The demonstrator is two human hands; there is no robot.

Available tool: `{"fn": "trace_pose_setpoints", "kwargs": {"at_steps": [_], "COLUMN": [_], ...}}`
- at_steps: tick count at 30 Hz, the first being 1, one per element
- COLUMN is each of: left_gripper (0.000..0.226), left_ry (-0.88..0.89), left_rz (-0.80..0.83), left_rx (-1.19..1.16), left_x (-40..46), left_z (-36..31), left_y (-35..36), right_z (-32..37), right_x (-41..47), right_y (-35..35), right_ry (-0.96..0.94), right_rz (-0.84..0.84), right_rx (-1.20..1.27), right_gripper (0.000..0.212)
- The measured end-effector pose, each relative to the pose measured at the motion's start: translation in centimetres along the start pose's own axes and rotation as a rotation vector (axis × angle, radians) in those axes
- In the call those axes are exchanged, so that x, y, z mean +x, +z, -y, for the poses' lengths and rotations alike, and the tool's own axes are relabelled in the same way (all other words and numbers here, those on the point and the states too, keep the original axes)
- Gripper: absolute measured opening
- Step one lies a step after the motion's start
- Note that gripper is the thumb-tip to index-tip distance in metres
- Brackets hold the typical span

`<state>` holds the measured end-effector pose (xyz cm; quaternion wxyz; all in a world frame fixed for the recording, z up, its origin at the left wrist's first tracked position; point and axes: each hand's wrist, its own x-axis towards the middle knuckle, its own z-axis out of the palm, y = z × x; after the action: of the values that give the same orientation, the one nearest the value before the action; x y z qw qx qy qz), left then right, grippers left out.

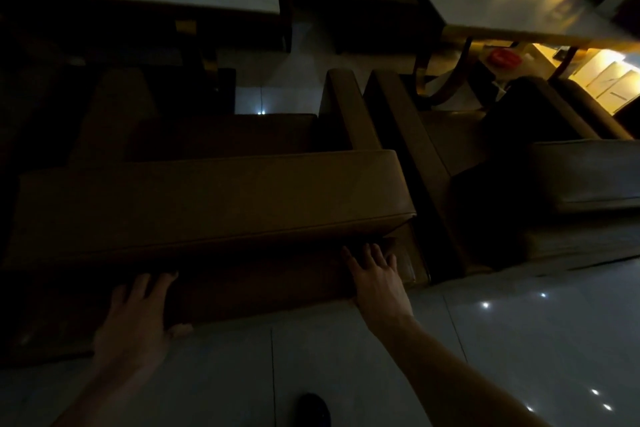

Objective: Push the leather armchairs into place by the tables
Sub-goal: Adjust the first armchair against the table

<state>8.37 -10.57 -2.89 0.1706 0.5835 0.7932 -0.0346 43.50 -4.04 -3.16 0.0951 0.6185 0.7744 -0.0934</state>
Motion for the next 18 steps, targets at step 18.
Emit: {"fn": "trace_pose_setpoints", "kwargs": {"at_steps": [18], "left_gripper": [0.094], "left_ry": [-0.018], "left_rz": [0.039], "left_rx": [0.022], "left_x": [-0.4], "left_z": [-0.7], "left_y": [-0.6], "right_z": [0.0], "right_x": [-0.2], "right_y": [-1.2], "right_ry": [-0.015], "right_rz": [0.075], "right_rx": [-0.033], "right_gripper": [0.091]}}
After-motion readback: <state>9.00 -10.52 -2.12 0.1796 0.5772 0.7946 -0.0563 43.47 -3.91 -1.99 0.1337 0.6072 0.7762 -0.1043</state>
